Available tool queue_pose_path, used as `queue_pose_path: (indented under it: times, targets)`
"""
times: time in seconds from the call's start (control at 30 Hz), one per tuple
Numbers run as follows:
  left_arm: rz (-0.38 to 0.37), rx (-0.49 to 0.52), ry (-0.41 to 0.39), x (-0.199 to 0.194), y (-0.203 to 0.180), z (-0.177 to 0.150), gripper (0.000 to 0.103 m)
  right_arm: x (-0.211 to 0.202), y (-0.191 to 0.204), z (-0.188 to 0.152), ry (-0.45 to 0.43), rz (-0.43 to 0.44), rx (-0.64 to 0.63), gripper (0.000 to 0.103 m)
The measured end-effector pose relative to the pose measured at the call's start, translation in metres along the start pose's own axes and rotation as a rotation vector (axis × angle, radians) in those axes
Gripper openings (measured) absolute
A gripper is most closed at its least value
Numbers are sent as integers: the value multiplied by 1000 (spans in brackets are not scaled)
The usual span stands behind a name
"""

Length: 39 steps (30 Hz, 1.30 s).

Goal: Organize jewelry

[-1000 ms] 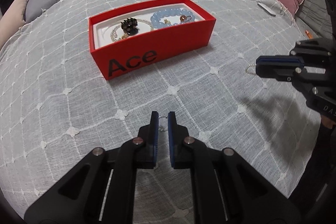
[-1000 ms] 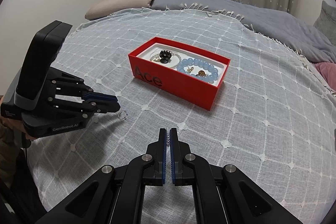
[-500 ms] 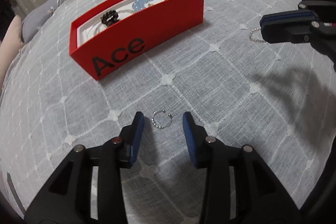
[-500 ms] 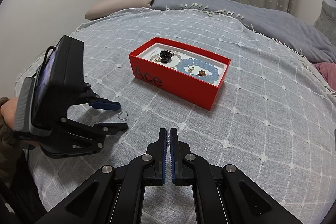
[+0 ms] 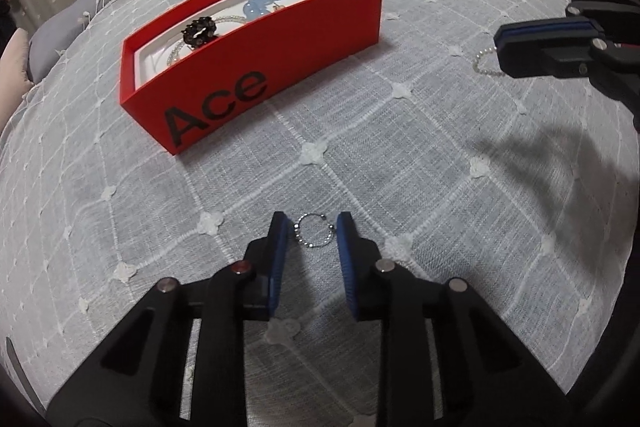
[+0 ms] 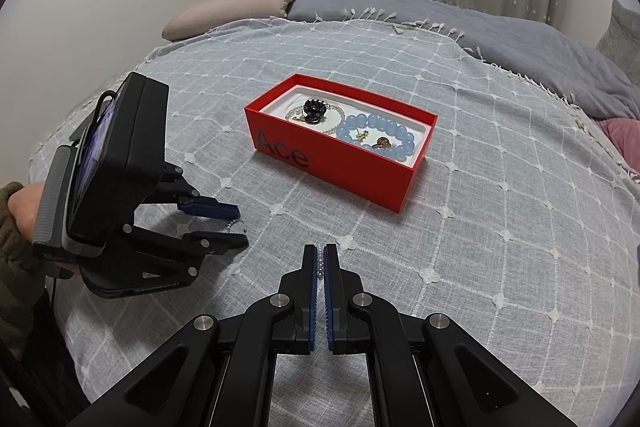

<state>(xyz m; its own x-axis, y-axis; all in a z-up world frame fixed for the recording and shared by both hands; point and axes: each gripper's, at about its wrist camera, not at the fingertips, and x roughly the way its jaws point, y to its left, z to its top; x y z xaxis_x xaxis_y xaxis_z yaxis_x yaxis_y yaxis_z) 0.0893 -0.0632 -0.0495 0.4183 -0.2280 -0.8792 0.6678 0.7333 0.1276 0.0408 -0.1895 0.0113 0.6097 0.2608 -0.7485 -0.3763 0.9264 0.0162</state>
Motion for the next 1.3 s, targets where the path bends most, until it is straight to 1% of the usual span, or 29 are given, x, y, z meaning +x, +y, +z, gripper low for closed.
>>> queue_pose_path:
  times: [0.17, 0.27, 0.77, 1.0, 1.13, 1.3]
  targets:
    - [17, 26, -2, 2, -4, 0, 28, 0, 0, 0, 0, 0, 0, 3]
    - [13, 41, 0, 3, -7, 0, 24, 0, 0, 0, 0, 0, 0, 3]
    - [29, 30, -4, -3, -12, -1, 21, -2, 0, 0, -3, -1, -2, 3]
    - [24, 23, -13, -10, -13, -1, 20, -2, 0, 0, -3, 0, -1, 3]
    - [3, -1, -39, -20, -6, 0, 20, -2, 0, 0, -3, -2, 0, 3]
    - [-47, -77, -97, -38, 12, 1, 20, -4, -2, 2, -7, -2, 4, 3]
